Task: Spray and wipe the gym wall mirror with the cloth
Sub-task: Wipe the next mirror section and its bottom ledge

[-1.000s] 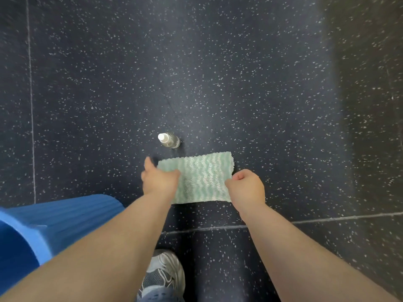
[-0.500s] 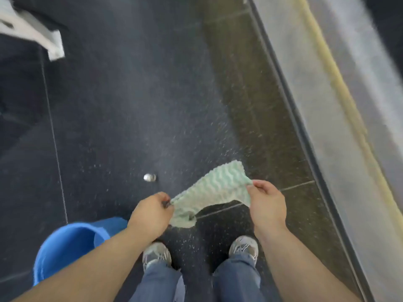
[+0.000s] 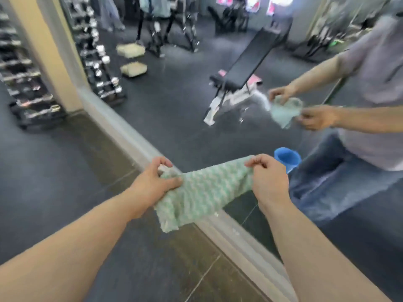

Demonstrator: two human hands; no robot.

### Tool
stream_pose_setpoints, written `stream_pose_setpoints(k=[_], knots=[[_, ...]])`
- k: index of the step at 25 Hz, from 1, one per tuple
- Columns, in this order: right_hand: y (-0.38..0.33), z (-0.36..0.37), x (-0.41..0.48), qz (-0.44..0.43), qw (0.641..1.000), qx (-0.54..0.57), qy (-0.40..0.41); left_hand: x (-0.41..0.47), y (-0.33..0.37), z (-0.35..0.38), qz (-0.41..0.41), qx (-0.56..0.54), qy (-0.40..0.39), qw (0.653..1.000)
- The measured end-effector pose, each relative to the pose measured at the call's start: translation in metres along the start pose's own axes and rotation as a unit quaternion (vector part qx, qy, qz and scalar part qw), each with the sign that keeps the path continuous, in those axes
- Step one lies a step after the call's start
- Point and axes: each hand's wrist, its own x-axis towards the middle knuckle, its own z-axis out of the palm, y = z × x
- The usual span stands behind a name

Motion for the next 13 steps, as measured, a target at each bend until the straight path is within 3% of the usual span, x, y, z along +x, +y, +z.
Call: stream_pose_setpoints(k=[2, 5, 7, 10, 13], knots=[[-0.059, -0.077, 0.031, -0.093, 0.994, -0.013, 0.061, 0.006, 0.099, 0.017, 0.111, 0.001, -0.029, 0.993], [-0.137, -0.194, 0.056, -0.236, 0.954, -0.035, 0.183, -0.001, 0.242, 0.050, 0.310, 0.068, 0.035, 0.948], [-0.172, -0.251, 0.066, -0.301, 0.919, -0.076, 0.244, -0.016, 0.314, 0.070, 0.435, 0.109, 0.113, 0.887], [-0.204, -0.327, 0.079, -0.328, 0.877, -0.156, 0.313, -0.031, 0.402, 0.107, 0.590, 0.168, 0.211, 0.761], [-0.215, -0.369, 0.089, -0.312, 0.854, -0.212, 0.358, -0.021, 0.451, 0.142, 0.638, 0.219, 0.215, 0.706]])
